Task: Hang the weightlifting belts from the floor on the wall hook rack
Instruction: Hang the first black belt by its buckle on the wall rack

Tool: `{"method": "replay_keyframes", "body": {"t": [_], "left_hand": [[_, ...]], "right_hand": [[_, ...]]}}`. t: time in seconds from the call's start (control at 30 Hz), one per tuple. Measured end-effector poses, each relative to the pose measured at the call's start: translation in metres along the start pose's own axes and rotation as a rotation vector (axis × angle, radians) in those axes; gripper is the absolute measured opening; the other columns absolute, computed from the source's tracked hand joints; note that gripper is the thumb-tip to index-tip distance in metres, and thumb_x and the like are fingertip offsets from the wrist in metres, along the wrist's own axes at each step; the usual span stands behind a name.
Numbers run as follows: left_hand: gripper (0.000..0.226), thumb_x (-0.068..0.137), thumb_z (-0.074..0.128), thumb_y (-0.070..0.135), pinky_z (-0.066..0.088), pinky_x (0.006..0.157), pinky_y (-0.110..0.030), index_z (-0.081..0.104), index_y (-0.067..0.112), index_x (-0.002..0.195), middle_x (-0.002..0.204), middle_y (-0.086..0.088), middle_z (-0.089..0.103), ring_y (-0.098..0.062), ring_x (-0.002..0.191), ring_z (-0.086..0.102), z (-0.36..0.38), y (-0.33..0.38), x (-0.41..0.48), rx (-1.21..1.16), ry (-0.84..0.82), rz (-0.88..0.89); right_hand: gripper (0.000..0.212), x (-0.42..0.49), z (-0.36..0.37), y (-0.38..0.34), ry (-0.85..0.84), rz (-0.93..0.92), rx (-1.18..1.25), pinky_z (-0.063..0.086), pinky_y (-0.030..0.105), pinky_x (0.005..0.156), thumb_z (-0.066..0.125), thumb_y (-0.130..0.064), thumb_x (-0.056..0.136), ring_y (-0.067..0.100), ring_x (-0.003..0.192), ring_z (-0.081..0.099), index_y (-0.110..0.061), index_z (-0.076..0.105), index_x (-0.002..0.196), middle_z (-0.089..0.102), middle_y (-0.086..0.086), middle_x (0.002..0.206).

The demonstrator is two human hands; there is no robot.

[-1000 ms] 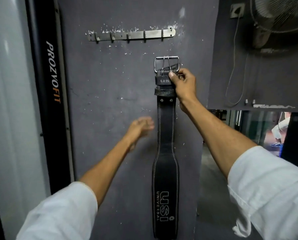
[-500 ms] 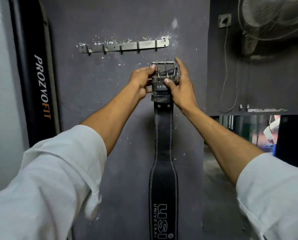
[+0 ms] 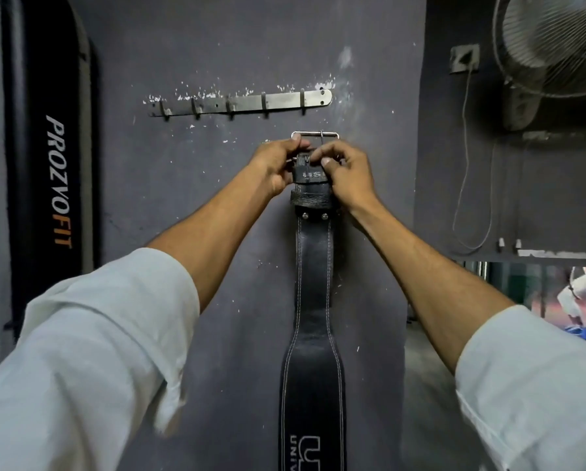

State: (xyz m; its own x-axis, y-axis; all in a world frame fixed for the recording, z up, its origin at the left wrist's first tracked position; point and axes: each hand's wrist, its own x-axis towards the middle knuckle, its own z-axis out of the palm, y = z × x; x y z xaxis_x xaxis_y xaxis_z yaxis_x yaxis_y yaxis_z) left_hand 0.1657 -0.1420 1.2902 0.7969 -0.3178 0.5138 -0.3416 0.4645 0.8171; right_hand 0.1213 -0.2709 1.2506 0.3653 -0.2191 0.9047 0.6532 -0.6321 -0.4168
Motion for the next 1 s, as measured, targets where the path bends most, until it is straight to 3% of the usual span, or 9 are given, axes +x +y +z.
{"method": "replay_keyframes", "body": {"t": [0.17, 0.23, 0.3, 0.5, 0.63, 0.77, 0.83, 0.93, 1.0], "left_hand": [[0.027, 0.102, 0.053, 0.016, 0.058, 0.049, -0.028, 0.066, 0.006, 0.08, 0.065, -0.002, 0.072, -0.011, 0.05, 0.069, 0.003, -0.006, 0.019, -0.044, 0.039, 0.03], [0.027, 0.101, 0.053, 0.015, 0.058, 0.05, -0.029, 0.067, 0.005, 0.081, 0.075, -0.005, 0.071, -0.012, 0.053, 0.07, -0.002, -0.01, 0.027, -0.049, 0.029, 0.047], [0.026, 0.101, 0.053, 0.014, 0.057, 0.047, -0.029, 0.067, 0.004, 0.082, 0.069, -0.005, 0.072, -0.014, 0.053, 0.071, -0.005, -0.012, 0.033, -0.052, 0.01, 0.056], [0.027, 0.1, 0.053, 0.012, 0.057, 0.045, -0.031, 0.065, 0.003, 0.078, 0.057, -0.007, 0.071, -0.017, 0.047, 0.069, -0.007, -0.003, 0.051, -0.098, 0.027, 0.046], [0.027, 0.101, 0.053, 0.014, 0.057, 0.044, -0.032, 0.065, 0.002, 0.079, 0.075, -0.015, 0.069, -0.022, 0.049, 0.068, -0.005, 0.007, 0.068, -0.117, 0.11, 0.042], [0.013, 0.095, 0.064, 0.012, 0.062, 0.056, -0.04, 0.068, 0.003, 0.085, 0.097, -0.019, 0.073, -0.029, 0.067, 0.07, -0.002, 0.024, 0.09, -0.07, 0.141, 0.112], [0.01, 0.088, 0.073, 0.014, 0.063, 0.063, -0.04, 0.068, 0.006, 0.083, 0.098, -0.018, 0.075, -0.028, 0.075, 0.072, -0.002, 0.036, 0.099, -0.001, 0.208, 0.185], [0.021, 0.083, 0.079, 0.015, 0.05, 0.04, -0.024, 0.061, 0.013, 0.073, 0.083, -0.011, 0.071, -0.022, 0.063, 0.066, -0.005, 0.047, 0.114, 0.085, 0.259, 0.245], [0.024, 0.082, 0.078, 0.007, 0.046, 0.034, -0.021, 0.058, 0.014, 0.07, 0.075, -0.008, 0.068, -0.019, 0.056, 0.063, -0.009, 0.048, 0.125, 0.095, 0.26, 0.262]], "right_hand": [[0.027, 0.011, 0.002, 0.012, 0.106, 0.05, 0.087, 0.049, 0.014, 0.079, 0.065, -0.004, 0.091, -0.003, 0.084, 0.058, -0.017, 0.057, 0.113, 0.062, -0.014, 0.095], [0.029, 0.017, 0.005, 0.018, 0.08, 0.033, 0.042, 0.052, 0.018, 0.088, 0.066, -0.005, 0.09, 0.003, 0.092, 0.062, -0.019, 0.062, 0.115, 0.066, -0.011, 0.103], [0.031, 0.024, 0.009, 0.021, 0.051, 0.009, 0.034, 0.054, 0.029, 0.098, 0.064, -0.004, 0.088, 0.011, 0.101, 0.066, -0.024, 0.069, 0.112, 0.071, -0.006, 0.109], [0.036, 0.037, 0.021, 0.019, 0.057, 0.055, 0.216, 0.057, 0.036, 0.083, 0.056, 0.011, 0.088, 0.014, 0.082, 0.064, -0.022, 0.07, 0.092, 0.071, 0.002, 0.093], [0.031, 0.057, 0.031, 0.02, 0.132, 0.032, 0.116, 0.06, 0.043, 0.091, 0.065, -0.003, 0.082, 0.015, 0.084, 0.068, -0.034, 0.069, 0.08, 0.072, -0.008, 0.087], [0.021, 0.083, 0.033, 0.009, 0.199, -0.006, 0.052, 0.055, 0.025, 0.084, 0.072, -0.004, 0.081, 0.007, 0.081, 0.064, -0.024, 0.069, 0.087, 0.071, -0.01, 0.089], [0.021, 0.1, 0.036, 0.004, 0.218, -0.031, 0.029, 0.054, 0.025, 0.082, 0.074, -0.005, 0.08, 0.005, 0.078, 0.062, -0.024, 0.069, 0.083, 0.069, -0.013, 0.084], [0.02, 0.127, 0.039, 0.001, 0.261, -0.019, 0.013, 0.058, 0.028, 0.086, 0.075, -0.007, 0.078, 0.006, 0.079, 0.066, -0.026, 0.07, 0.081, 0.07, -0.013, 0.082], [0.02, 0.14, 0.041, 0.001, 0.277, -0.004, 0.006, 0.057, 0.024, 0.085, 0.076, -0.007, 0.08, 0.006, 0.081, 0.066, -0.026, 0.071, 0.082, 0.07, -0.013, 0.082]]}}
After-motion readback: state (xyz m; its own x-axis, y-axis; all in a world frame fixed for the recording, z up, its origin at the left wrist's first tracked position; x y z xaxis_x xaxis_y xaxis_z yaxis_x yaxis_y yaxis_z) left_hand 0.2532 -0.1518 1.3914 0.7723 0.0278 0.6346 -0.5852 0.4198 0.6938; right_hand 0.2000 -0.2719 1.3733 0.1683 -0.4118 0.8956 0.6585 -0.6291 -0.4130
